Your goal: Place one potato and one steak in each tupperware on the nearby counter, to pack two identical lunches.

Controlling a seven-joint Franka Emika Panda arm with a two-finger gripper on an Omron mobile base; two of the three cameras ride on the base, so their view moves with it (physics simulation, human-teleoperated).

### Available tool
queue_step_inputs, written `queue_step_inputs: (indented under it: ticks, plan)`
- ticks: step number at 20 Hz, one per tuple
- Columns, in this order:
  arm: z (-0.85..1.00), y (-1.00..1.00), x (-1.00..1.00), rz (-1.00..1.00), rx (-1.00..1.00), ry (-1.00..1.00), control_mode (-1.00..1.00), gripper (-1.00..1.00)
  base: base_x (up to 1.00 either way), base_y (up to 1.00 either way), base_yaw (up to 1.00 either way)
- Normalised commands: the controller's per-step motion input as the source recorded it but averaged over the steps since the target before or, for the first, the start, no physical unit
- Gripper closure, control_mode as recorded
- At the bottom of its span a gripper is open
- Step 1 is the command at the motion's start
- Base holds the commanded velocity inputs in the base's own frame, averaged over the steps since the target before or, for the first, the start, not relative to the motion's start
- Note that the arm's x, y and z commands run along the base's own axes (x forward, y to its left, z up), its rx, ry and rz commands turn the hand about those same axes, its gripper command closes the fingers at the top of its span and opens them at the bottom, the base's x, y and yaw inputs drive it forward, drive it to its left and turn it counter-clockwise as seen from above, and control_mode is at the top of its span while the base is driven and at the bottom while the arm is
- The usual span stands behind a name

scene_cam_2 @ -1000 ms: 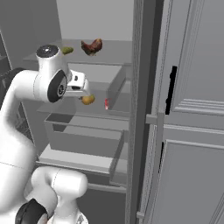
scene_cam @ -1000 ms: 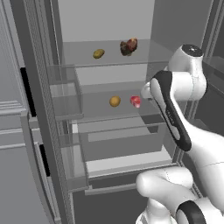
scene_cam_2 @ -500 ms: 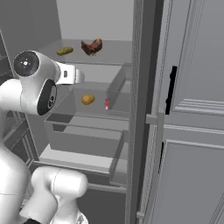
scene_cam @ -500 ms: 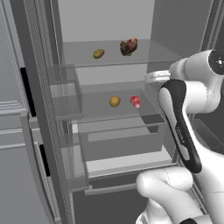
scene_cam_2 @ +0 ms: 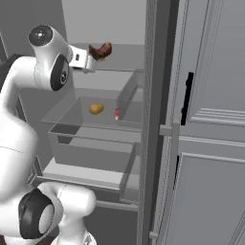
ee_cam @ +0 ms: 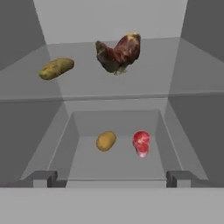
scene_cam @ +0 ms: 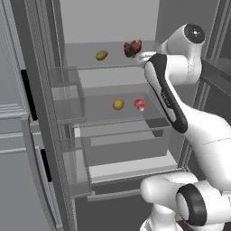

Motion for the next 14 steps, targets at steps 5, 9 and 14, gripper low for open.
queue_step_inputs:
  ticks: [5,9,14]
  plan:
    - [0.06,0.01,0.79,-0.09,0.00,0.08,-1.00,-1.00,0.00,0.00,0.00]
    - [-0.17,0.00,0.53,-0.02,0.00,-0.06,-1.00,-1.00,0.00,0.00,0.00]
    - [-0.35,0.01,0.77,0.00,0.00,0.00,-1.00,-1.00,0.00,0.00,0.00]
